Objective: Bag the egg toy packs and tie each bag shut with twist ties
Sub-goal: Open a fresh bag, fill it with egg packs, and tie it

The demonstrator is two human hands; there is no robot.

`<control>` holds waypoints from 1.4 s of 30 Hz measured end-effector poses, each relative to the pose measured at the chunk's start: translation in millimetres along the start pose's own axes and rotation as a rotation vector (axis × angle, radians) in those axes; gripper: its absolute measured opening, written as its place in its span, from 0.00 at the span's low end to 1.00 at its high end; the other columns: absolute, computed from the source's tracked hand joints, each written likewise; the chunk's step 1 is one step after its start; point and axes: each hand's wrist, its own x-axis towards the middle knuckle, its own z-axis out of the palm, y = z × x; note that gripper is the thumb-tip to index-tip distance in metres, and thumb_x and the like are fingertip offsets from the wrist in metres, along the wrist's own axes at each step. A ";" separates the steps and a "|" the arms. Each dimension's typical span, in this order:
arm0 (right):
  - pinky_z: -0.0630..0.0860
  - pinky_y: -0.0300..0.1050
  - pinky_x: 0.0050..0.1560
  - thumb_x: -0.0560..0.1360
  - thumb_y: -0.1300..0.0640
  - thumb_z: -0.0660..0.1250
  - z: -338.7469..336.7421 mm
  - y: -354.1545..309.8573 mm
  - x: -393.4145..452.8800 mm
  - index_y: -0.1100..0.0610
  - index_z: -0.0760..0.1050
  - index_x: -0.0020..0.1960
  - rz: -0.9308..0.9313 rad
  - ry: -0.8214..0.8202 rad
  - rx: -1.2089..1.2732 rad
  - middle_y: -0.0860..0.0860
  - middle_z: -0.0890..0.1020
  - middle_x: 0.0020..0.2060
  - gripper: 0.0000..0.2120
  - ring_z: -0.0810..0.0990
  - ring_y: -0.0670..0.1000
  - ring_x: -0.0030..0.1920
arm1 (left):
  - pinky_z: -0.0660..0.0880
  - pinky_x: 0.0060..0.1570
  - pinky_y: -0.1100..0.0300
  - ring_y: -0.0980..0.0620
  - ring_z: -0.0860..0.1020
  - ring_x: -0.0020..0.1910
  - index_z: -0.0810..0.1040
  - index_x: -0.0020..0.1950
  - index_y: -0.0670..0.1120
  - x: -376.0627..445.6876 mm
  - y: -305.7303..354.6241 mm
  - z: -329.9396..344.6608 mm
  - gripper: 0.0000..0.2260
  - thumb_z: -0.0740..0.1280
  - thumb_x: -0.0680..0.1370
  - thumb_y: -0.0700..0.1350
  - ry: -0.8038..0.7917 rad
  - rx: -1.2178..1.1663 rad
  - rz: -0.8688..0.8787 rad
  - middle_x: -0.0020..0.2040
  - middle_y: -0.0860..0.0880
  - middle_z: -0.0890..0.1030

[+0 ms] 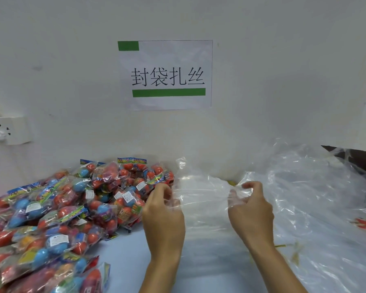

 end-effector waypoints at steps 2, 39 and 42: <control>0.76 0.44 0.27 0.78 0.56 0.65 -2.0 -1.3 -1.1 0.47 0.70 0.55 0.133 -0.221 0.146 0.55 0.82 0.36 0.08 0.82 0.51 0.28 | 0.74 0.38 0.62 0.55 0.77 0.42 0.75 0.43 0.50 -1.5 -0.6 4.9 0.14 0.71 0.72 0.31 -0.072 -0.096 -0.022 0.40 0.54 0.78; 0.72 0.36 0.41 0.76 0.63 0.61 42.5 -7.3 -42.4 0.43 0.69 0.57 -0.241 -0.366 0.040 0.44 0.76 0.43 0.17 0.78 0.45 0.40 | 0.72 0.43 0.56 0.43 0.79 0.49 0.83 0.54 0.42 13.8 -57.5 7.5 0.09 0.73 0.74 0.38 0.182 -0.414 -0.854 0.50 0.44 0.82; 0.74 0.37 0.42 0.77 0.62 0.61 44.7 -6.5 -43.8 0.43 0.69 0.57 -0.228 -0.408 0.044 0.43 0.76 0.44 0.16 0.78 0.45 0.41 | 0.72 0.39 0.59 0.44 0.80 0.45 0.81 0.40 0.48 13.1 -56.0 8.4 0.07 0.73 0.74 0.37 0.221 -0.412 -0.816 0.46 0.44 0.83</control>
